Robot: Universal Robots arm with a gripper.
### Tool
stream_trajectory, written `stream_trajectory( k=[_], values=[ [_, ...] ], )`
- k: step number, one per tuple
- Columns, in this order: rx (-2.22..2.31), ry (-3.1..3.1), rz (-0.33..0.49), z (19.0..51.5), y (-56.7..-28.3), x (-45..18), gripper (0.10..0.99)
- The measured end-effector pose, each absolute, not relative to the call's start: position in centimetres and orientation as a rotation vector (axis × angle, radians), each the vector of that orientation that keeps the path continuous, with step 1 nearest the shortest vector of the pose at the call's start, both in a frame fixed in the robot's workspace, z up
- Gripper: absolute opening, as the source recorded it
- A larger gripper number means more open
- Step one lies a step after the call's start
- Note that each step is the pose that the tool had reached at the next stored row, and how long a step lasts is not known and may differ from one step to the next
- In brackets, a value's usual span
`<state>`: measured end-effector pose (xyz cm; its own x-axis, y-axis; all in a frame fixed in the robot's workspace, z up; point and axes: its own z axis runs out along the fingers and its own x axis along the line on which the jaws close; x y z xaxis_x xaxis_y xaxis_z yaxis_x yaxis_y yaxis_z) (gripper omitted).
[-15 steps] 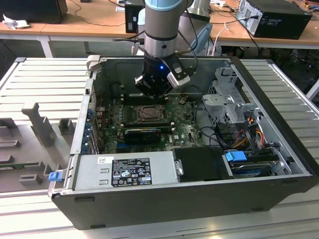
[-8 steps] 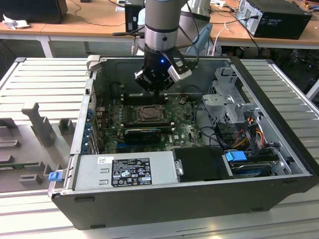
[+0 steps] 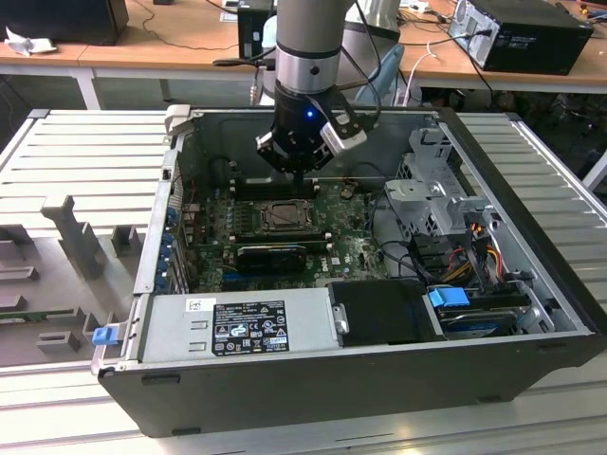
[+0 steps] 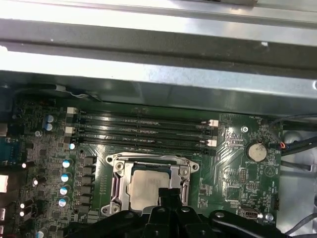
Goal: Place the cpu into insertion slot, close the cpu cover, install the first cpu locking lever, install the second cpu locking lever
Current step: 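Install the second cpu locking lever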
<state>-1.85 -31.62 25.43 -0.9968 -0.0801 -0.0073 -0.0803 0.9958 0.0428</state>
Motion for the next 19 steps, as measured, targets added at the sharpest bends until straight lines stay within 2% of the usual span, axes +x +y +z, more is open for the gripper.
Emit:
stream_trajectory(
  k=[19],
  values=[
    [-0.126,3.133,0.067,25.4,-33.6,-1.9,0.106]
  ],
)
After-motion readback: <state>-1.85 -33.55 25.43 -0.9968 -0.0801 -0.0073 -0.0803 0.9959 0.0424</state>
